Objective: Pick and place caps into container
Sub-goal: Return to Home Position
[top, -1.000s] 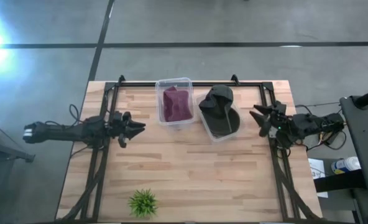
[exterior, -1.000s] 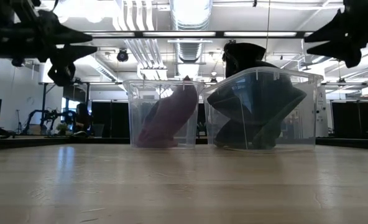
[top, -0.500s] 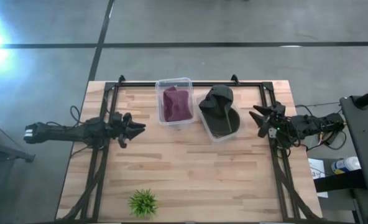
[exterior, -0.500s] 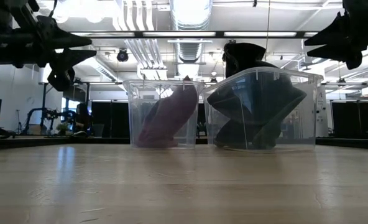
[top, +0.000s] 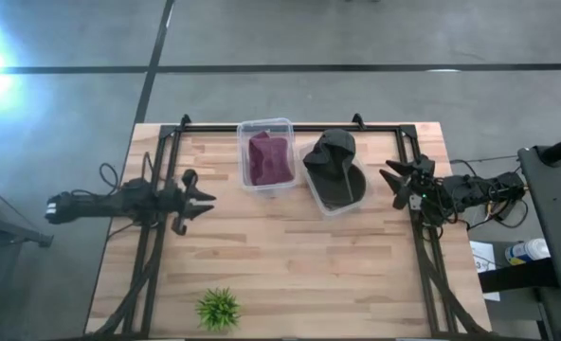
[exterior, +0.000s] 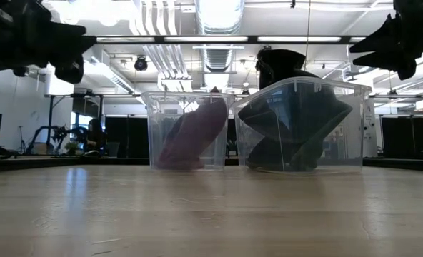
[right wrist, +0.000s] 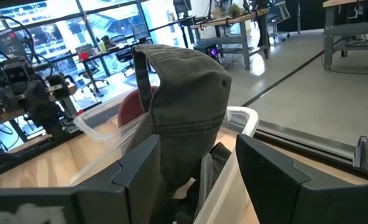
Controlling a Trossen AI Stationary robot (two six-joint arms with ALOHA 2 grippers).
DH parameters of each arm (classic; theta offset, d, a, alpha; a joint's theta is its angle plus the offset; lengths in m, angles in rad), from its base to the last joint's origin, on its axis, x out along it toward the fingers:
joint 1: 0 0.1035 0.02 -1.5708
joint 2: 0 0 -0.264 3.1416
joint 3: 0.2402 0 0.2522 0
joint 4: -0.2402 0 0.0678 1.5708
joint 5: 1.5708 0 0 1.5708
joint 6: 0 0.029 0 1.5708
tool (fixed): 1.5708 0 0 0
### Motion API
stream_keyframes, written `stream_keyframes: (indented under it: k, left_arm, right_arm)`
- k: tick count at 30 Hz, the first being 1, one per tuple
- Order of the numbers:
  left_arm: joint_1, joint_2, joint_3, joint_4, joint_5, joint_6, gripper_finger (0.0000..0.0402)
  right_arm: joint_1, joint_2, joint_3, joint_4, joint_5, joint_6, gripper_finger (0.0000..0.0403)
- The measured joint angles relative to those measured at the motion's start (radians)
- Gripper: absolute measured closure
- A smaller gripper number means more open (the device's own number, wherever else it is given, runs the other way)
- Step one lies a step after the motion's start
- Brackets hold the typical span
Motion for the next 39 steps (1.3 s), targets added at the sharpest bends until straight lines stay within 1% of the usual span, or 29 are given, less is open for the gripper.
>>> stream_keyframes:
  k: [2,5,7,13,23,39]
  left_arm:
    - [0.0,-0.042,0.0,-0.046,0.018,0.014,0.0291]
    - [0.007,-0.095,-0.001,-0.119,0.018,0.011,0.0291]
    - [0.016,-0.104,-0.001,-0.158,0.018,0.011,0.0291]
    - [0.021,-0.104,-0.001,-0.186,0.017,0.013,0.0291]
    - [0.021,-0.077,-0.001,-0.187,0.015,0.006,0.0291]
    - [0.021,-0.076,-0.002,-0.19,0.014,0.005,0.0291]
  right_arm:
    - [0.0,-0.001,0.0,0.0,0.0,0.0,0.0197]
    - [0.0,-0.001,0.0,0.0,0.0,0.0,0.0197]
    - [0.0,-0.001,0.0,0.0,0.0,0.0,0.0198]
    - [0.0,-0.001,0.0,0.0,0.0,0.0,0.0198]
    - [0.0,-0.001,0.0,0.0,0.0,0.0,0.0197]
    - [0.0,-0.001,0.0,0.0,0.0,-0.002,0.0197]
